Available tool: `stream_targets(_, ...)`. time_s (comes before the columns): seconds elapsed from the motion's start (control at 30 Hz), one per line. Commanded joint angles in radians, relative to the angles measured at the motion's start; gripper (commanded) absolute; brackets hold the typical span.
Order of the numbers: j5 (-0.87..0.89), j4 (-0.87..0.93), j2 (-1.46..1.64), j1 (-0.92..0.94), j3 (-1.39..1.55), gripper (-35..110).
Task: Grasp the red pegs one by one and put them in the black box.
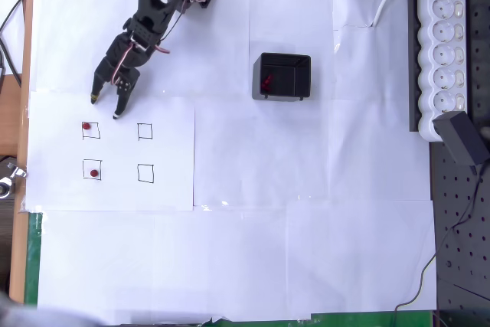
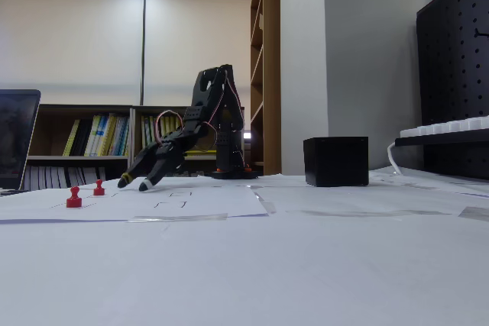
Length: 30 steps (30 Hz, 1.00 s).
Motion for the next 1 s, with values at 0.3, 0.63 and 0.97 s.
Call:
stream_targets(0.3, -0.023, -0.066, 0.155, 0.031, 0.215, 22)
stream_targets(0.63, -0.025, -0.061, 0.202, -0.005, 0.293, 22)
stream_targets(0.97, -0.023, -0.066, 0.215, -0.029, 0.311, 20)
